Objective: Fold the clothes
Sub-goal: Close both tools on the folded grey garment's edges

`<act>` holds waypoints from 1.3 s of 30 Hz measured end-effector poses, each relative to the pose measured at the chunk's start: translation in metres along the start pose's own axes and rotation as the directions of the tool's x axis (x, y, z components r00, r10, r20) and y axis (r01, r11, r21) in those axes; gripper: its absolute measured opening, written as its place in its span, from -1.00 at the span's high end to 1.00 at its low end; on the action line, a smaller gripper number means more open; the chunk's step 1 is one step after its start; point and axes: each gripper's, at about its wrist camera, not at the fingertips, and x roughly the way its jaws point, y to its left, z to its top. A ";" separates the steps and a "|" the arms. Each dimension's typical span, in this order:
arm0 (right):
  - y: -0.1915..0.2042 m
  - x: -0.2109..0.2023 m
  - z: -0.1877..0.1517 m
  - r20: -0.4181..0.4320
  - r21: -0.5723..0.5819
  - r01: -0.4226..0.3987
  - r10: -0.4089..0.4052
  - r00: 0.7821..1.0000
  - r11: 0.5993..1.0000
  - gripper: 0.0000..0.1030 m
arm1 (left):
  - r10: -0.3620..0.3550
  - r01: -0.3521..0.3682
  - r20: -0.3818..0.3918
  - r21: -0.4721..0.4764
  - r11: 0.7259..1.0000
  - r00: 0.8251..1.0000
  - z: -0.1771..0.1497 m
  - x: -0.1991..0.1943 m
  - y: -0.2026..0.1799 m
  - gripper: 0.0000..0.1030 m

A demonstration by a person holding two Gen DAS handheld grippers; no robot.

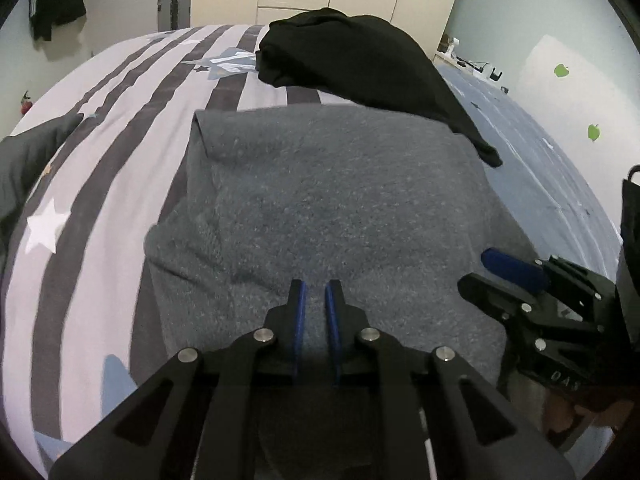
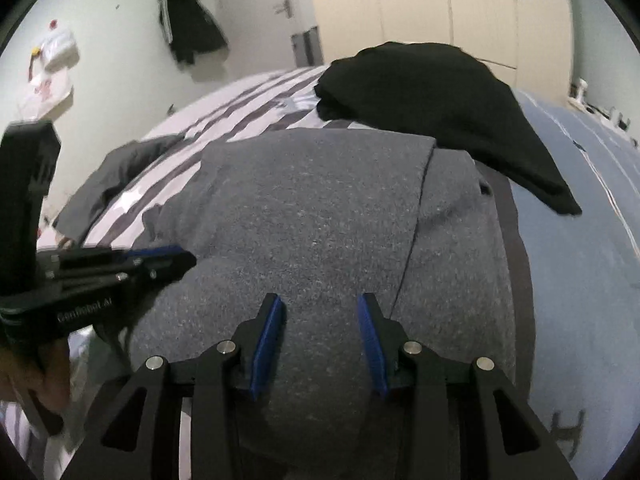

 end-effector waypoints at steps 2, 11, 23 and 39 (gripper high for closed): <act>-0.007 -0.007 0.006 0.001 0.012 0.031 -0.031 1.000 0.999 0.22 | 0.017 -0.017 0.008 -0.025 1.000 1.000 -0.002 -0.006 0.015 0.79; -0.083 -0.028 0.003 -0.074 0.189 0.107 -0.094 0.993 0.976 0.01 | 0.034 -0.032 0.015 -0.154 0.988 0.999 0.004 -0.040 0.055 -0.28; -0.114 -0.002 0.006 -0.159 0.397 -0.050 0.123 0.980 0.917 -0.55 | -0.082 0.046 -0.098 -0.325 0.945 0.992 -0.004 0.006 0.078 -0.56; -0.083 0.038 0.030 -0.138 0.378 -0.254 0.325 0.935 0.890 -0.72 | -0.226 0.187 -0.089 -0.322 0.928 0.970 -0.007 0.010 0.054 -0.26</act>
